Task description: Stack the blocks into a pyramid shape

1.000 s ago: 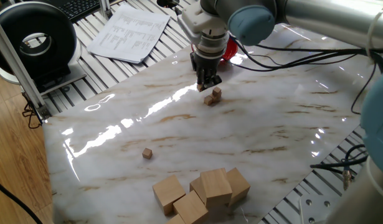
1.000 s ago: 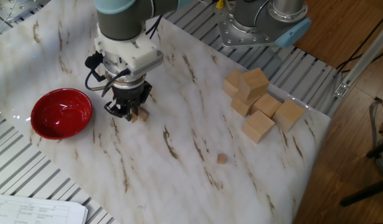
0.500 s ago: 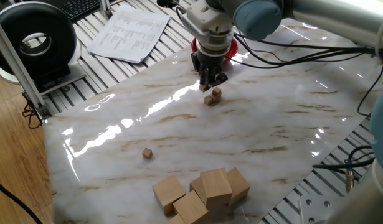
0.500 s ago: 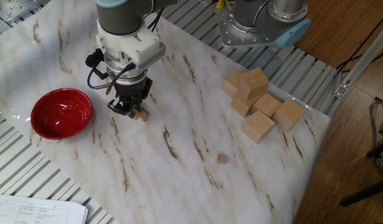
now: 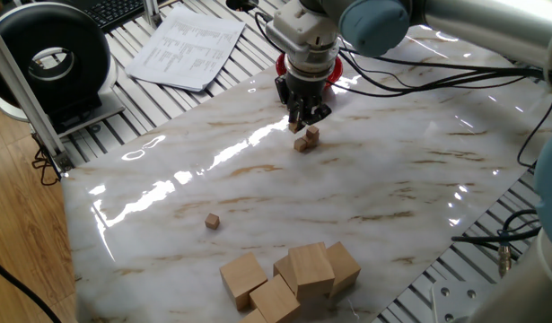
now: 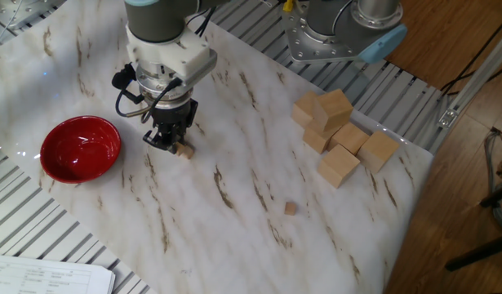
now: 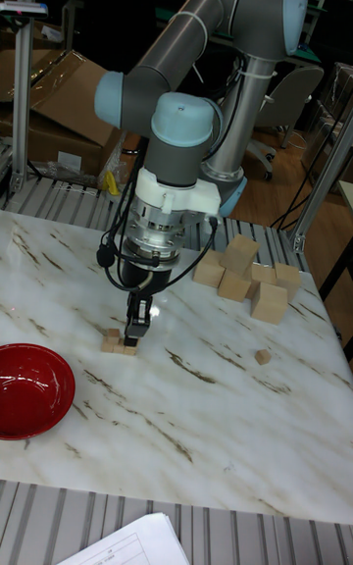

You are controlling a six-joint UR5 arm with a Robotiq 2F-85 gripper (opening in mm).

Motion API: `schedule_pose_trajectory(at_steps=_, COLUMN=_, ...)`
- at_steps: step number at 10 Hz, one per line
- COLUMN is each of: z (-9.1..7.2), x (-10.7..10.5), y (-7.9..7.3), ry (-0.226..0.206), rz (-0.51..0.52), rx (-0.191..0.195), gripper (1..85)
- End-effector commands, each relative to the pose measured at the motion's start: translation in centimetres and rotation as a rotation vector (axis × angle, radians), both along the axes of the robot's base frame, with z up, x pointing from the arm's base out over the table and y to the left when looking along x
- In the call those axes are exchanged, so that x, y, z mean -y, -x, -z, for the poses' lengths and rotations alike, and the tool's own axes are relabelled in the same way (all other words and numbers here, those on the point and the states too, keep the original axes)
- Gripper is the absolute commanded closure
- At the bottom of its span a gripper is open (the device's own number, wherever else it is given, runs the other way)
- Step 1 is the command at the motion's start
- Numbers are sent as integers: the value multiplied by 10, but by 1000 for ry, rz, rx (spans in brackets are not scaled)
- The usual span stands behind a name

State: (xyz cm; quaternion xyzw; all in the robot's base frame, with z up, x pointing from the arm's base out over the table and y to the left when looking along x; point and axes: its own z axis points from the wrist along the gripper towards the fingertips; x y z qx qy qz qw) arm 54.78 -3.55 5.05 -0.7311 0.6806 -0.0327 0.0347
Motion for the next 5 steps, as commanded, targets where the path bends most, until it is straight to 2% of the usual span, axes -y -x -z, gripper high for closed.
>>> schedule_pose_trajectory(at_steps=1, z=1, x=-1, y=3, ry=-28, rz=-18, rx=-7, gripper=790)
schedule_pose_trajectory(at_steps=5, z=6, x=4, y=11, ry=-40, rz=-35, rx=-23, gripper=790)
